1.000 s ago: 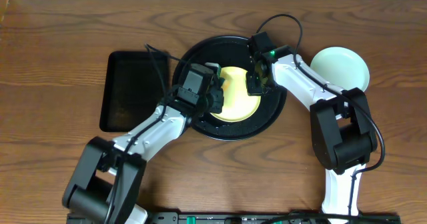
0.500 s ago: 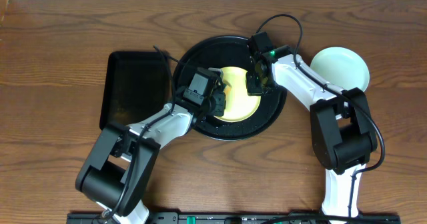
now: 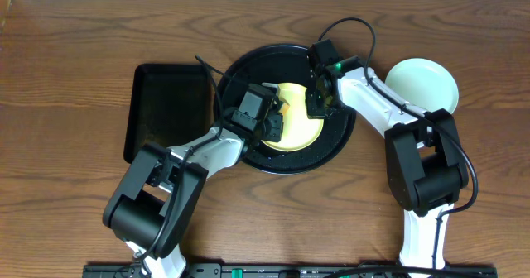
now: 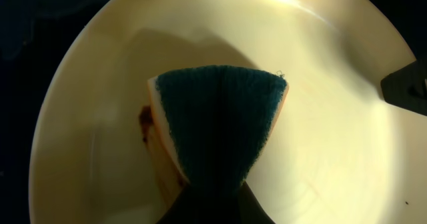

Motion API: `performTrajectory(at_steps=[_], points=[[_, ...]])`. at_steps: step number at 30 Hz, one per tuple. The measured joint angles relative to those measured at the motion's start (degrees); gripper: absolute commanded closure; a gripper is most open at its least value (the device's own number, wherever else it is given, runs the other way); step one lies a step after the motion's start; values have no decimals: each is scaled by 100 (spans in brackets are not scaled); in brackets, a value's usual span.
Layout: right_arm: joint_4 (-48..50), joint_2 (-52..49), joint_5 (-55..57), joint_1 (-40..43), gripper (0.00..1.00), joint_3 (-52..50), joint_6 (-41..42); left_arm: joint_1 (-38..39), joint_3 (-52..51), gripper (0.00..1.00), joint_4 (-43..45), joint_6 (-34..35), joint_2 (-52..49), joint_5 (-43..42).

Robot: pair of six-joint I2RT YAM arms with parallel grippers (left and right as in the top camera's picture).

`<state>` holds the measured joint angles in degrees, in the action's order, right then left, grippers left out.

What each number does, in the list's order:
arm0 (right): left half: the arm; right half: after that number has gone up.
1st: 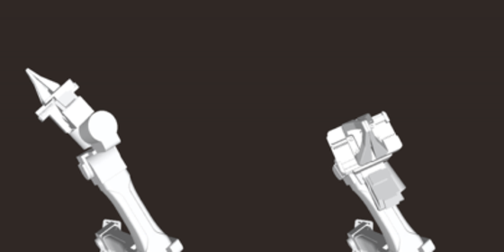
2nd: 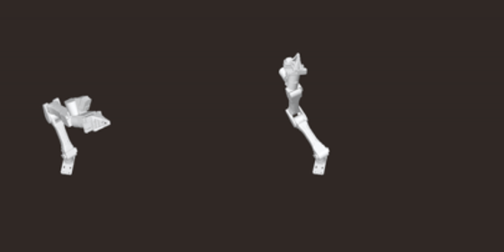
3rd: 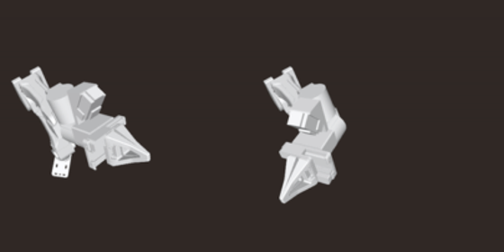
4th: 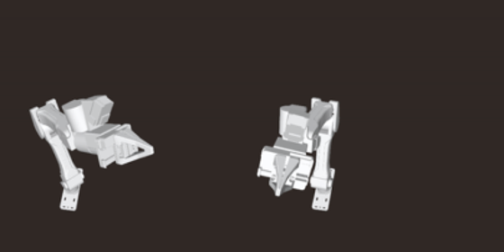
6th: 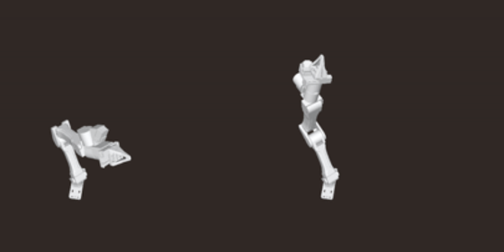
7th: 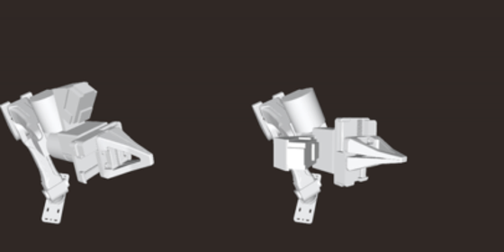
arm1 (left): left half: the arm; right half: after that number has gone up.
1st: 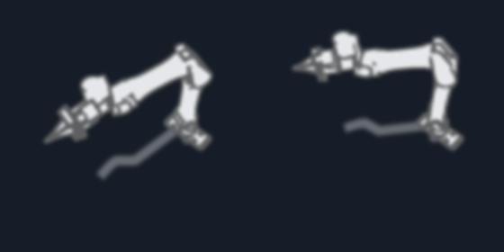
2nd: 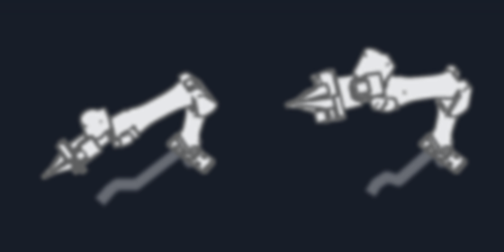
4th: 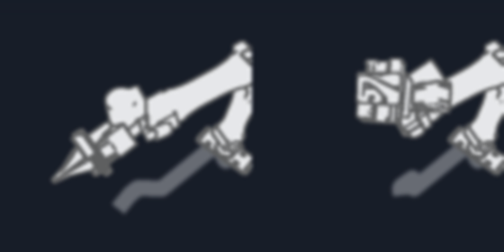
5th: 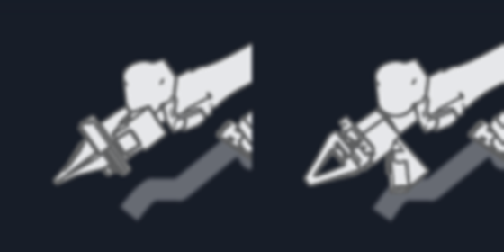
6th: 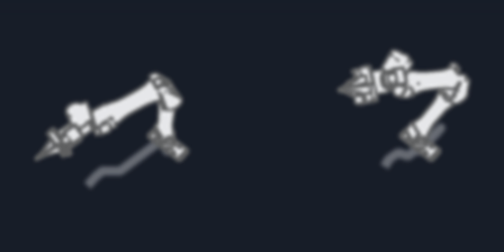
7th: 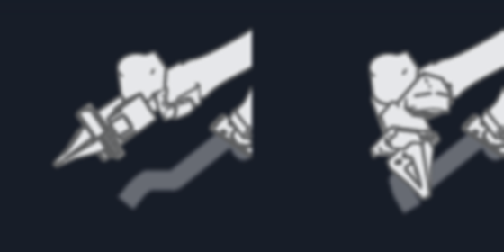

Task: Clean dirty plates on tray and stack at the side
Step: 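Scrub the sauce streak on the yellow plate with the left gripper's sponge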

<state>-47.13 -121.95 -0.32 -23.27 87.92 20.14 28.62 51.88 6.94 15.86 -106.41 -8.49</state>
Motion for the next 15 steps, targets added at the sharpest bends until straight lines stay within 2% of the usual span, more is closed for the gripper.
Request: performTrajectory(at_steps=[15], points=[[382, 136, -2, 0, 99, -291, 0, 42, 0, 92, 72, -184, -17, 439]])
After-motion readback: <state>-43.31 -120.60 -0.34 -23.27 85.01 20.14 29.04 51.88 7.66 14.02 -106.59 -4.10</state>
